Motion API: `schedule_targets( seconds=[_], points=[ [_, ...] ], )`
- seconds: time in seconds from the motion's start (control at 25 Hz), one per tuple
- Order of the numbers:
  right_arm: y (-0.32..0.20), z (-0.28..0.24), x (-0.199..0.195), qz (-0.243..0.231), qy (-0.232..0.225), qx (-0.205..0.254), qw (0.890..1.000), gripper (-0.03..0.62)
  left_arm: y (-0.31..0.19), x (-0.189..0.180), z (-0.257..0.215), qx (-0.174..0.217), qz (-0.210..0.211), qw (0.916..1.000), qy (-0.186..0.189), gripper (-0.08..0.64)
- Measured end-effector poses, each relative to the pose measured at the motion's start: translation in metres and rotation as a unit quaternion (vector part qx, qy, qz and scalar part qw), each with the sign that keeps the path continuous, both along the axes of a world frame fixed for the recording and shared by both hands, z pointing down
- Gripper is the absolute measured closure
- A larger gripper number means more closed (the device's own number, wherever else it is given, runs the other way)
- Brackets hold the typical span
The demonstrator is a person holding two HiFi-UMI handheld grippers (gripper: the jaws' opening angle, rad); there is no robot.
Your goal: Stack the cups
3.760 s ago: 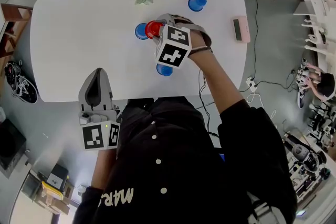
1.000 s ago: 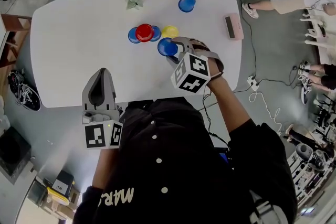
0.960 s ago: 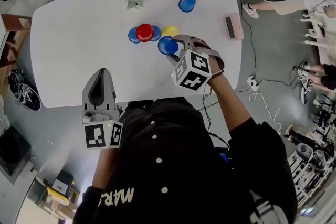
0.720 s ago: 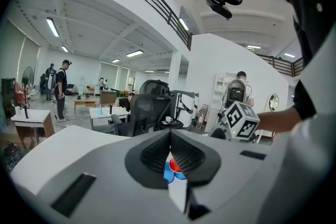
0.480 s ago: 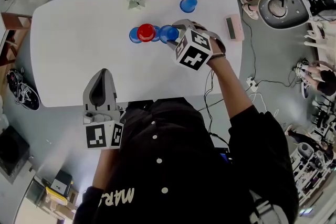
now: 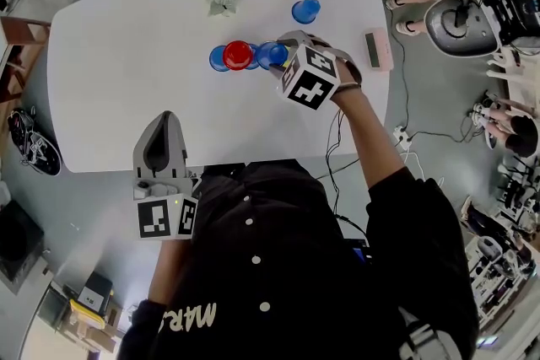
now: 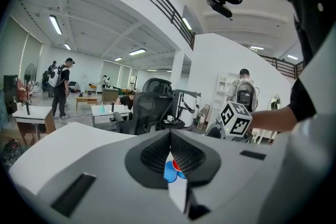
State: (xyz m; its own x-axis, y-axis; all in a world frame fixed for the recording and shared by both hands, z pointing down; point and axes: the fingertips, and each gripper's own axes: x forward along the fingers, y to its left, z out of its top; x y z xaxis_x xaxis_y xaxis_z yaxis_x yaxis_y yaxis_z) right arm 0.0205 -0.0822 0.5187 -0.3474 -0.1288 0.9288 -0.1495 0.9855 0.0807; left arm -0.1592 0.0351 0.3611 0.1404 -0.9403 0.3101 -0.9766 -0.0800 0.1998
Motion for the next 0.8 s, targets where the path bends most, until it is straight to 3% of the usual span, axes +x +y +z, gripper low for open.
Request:
schedule_targets(
  seconds=[0.8],
  points=[
    [0.000,0.001,-0.003,0.000,-0.005,-0.012,1.000,0.368,-0.007,-0.005,-0.001,-0.005,-0.002,1.0000,0.005,0.549]
  ],
)
